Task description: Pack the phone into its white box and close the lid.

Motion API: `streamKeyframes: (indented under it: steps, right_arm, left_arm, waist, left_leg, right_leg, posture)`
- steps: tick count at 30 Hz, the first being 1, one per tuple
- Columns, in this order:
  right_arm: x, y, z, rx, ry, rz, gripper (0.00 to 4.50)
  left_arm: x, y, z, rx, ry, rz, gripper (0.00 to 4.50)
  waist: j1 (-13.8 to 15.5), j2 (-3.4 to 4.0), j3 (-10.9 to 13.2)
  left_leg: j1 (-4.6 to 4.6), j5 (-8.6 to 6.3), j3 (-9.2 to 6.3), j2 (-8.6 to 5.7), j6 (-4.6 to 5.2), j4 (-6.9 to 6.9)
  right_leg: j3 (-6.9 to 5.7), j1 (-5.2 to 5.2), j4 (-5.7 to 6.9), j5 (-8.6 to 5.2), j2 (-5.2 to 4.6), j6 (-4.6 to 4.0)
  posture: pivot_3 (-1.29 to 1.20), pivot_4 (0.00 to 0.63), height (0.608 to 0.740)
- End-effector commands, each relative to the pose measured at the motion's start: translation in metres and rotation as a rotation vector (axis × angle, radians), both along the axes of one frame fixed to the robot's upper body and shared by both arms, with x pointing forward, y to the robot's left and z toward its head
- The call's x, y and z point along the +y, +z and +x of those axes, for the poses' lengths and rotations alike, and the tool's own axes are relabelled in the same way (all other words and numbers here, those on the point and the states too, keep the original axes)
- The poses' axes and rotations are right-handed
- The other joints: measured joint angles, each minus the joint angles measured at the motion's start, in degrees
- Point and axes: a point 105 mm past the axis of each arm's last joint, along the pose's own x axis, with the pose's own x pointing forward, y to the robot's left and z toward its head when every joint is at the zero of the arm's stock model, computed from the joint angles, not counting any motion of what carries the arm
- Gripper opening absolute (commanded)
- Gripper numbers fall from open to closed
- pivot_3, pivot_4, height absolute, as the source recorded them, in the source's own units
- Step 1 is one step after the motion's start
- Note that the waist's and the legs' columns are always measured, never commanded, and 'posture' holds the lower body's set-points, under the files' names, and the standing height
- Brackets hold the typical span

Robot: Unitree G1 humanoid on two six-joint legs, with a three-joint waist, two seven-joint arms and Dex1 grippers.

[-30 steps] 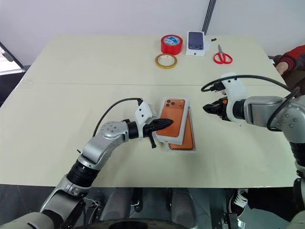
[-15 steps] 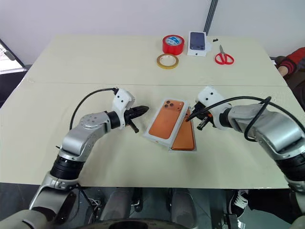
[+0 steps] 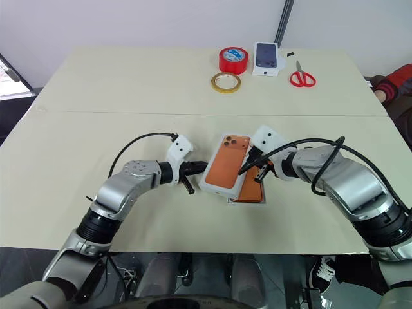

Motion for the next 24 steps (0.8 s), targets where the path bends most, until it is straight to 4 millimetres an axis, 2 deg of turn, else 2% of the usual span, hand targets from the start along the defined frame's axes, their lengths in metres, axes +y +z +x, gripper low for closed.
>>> streamKeyframes:
  steps: [1, 10, 24]
  right_arm:
    - [0.002, 0.014, -0.006, -0.049, 0.061, -0.021, 0.05]
    - [-0.006, 0.009, -0.016, -0.018, 0.09, -0.057, 0.05]
    - [-0.013, 0.004, -0.017, -0.008, 0.075, -0.068, 0.05]
  left_arm:
    - [-0.02, 0.025, -0.018, -0.038, -0.132, -0.076, 0.0]
    - [-0.028, 0.026, -0.032, -0.032, -0.196, -0.079, 0.0]
    - [-0.031, 0.021, -0.029, -0.031, -0.184, -0.047, 0.0]
  waist:
    - [0.04, 0.0, 0.0]
    - [0.01, 0.0, 0.0]
    - [0.03, 0.0, 0.0]
  left_leg:
    - [0.0, 0.0, 0.0, 0.0, 0.0, 0.0]
    - [0.01, 0.0, -0.01, -0.03, 0.0, 0.01]
    - [0.01, 0.0, -0.01, -0.05, 0.0, 0.04]
  right_leg:
    - [0.0, 0.0, 0.0, 0.0, 0.0, 0.0]
    - [0.0, 0.01, 0.01, 0.0, 0.0, 0.0]
    - [0.0, 0.02, 0.03, 0.0, 0.01, 0.0]
  posture:
    - [0.0, 0.15, 0.736]
    - [0.0, 0.15, 0.736]
    - [0.0, 0.15, 0.736]
